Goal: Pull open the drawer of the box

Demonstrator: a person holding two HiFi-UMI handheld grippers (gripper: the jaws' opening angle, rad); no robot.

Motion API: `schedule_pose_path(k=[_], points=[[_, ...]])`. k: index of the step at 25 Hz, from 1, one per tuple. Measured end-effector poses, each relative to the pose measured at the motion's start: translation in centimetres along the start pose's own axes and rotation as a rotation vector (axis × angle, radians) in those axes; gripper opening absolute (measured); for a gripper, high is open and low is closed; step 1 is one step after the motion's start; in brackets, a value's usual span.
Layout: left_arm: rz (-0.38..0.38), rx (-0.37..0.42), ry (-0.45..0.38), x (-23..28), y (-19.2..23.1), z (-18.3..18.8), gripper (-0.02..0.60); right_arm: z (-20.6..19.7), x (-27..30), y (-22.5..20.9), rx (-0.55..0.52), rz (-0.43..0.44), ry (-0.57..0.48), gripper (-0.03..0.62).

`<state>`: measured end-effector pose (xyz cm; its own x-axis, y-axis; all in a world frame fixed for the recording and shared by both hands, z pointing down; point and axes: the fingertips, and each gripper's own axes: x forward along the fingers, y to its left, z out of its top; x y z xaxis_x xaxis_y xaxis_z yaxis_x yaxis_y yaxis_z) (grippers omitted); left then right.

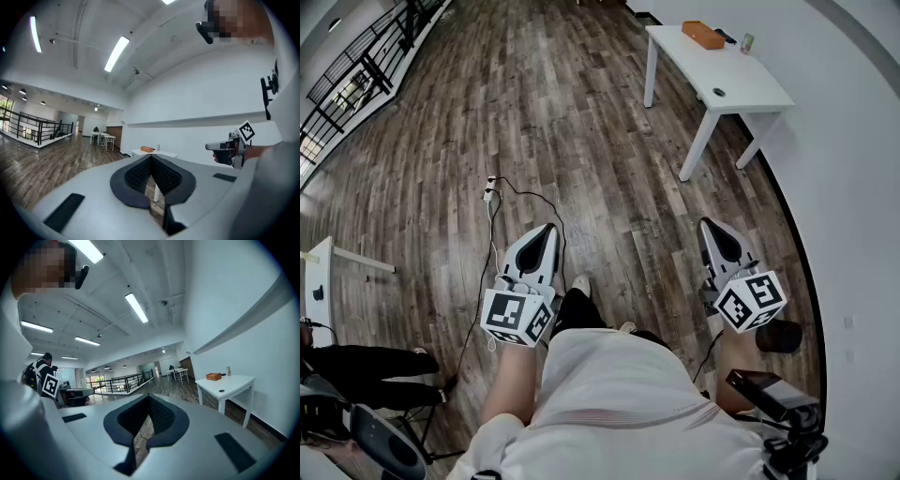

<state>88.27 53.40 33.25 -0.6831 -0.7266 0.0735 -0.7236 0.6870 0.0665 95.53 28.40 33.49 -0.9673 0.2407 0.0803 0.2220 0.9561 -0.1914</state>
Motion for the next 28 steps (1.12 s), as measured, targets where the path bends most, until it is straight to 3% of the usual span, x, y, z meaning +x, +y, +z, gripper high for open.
schedule_pose_path(k=[6,12,21,28], points=[[-0.039,0.019,-0.012,5.0,1.4,-0.4,0.011,0.3,4.0,-2.5,-0.021,-0.014,-0.015,-0.002],[-0.074,0.020,-0.030,12.4,5.3,0.8,0.011,2.2,10.2,-5.5,-0.048,-0.034,-0.023,-0.002],[-0.095,0.012,-0.017,23.0,15.8,3.0,0.011,4.2,23.5,-8.9,-0.035,-0.074,-0.006,-0.002],[-0.099,-0.002,0.000,28.2,24.3,3.2,0.011,6.4,33.7,-9.1,-0.106,-0.081,0.001,-0.002]])
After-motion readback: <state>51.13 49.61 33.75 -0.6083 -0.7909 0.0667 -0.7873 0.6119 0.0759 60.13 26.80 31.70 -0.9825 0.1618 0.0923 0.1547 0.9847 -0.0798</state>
